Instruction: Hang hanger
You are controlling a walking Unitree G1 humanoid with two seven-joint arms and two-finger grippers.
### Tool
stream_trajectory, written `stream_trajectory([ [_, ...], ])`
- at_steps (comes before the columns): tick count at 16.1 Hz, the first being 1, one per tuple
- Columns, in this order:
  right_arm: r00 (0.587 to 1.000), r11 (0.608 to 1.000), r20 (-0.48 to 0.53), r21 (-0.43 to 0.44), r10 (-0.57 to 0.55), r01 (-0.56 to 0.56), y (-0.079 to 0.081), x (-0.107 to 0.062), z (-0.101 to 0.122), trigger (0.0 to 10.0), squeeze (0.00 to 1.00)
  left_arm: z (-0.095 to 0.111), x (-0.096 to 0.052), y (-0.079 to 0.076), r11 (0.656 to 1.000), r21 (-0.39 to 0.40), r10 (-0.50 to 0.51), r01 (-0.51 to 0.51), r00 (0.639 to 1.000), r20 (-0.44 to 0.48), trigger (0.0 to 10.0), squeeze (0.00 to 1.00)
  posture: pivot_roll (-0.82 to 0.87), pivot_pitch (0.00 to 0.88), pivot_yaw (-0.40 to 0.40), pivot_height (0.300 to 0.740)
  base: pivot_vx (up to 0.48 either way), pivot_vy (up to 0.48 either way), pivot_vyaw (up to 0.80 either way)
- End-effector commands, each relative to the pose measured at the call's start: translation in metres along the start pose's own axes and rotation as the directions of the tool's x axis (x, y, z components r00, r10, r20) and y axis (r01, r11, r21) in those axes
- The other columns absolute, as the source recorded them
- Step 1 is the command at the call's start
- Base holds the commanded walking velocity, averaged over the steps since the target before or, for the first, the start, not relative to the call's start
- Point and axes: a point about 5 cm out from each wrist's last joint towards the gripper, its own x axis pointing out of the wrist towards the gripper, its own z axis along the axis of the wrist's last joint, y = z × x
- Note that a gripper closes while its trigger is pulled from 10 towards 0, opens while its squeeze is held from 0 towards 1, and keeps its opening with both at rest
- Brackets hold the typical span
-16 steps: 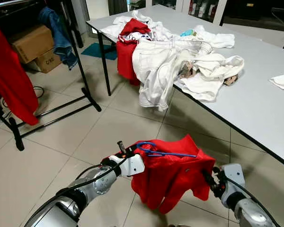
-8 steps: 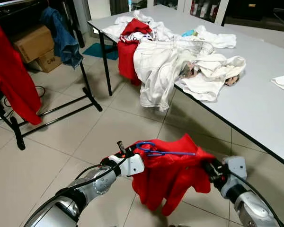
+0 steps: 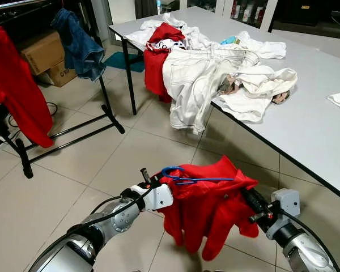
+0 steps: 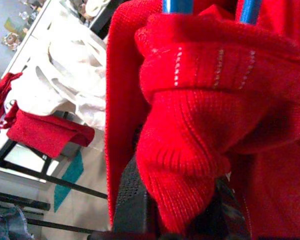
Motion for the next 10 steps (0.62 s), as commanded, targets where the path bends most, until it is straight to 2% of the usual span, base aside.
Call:
stream_trajectory([
  [1,0.998,1.000,0.049,-0.002,0.026,-0.026,0.003,-0.001,0.006,0.0,0.00,0.005,0.005,0.007,1.000,0.013,0.017,-0.017,1.000,0.023,10.0,0.00,-0.17,0.000,0.053,0.740,0.000,0.000,0.00],
  [4,0.993,0.997,0.096,0.025,0.071,-0.074,0.007,-0.007,0.012,0.0,0.00,0.004,0.005,0.007,1.000,0.013,0.018,-0.018,1.000,0.017,10.0,0.00,-0.17,0.000,0.053,0.740,0.000,0.000,0.00],
  [7,0.974,0.983,0.157,0.060,0.164,-0.175,0.020,-0.010,0.021,0.0,0.00,0.005,0.007,0.009,1.000,0.009,0.018,-0.018,1.000,0.016,10.0,0.00,-0.18,0.000,0.054,0.740,0.000,0.000,0.00],
  [10,0.983,0.992,0.136,0.007,0.123,-0.125,0.016,-0.007,0.026,0.0,0.00,0.011,0.017,0.018,1.000,-0.021,0.013,-0.013,1.000,0.008,10.0,0.00,-0.18,0.000,0.055,0.740,0.000,0.000,0.00],
])
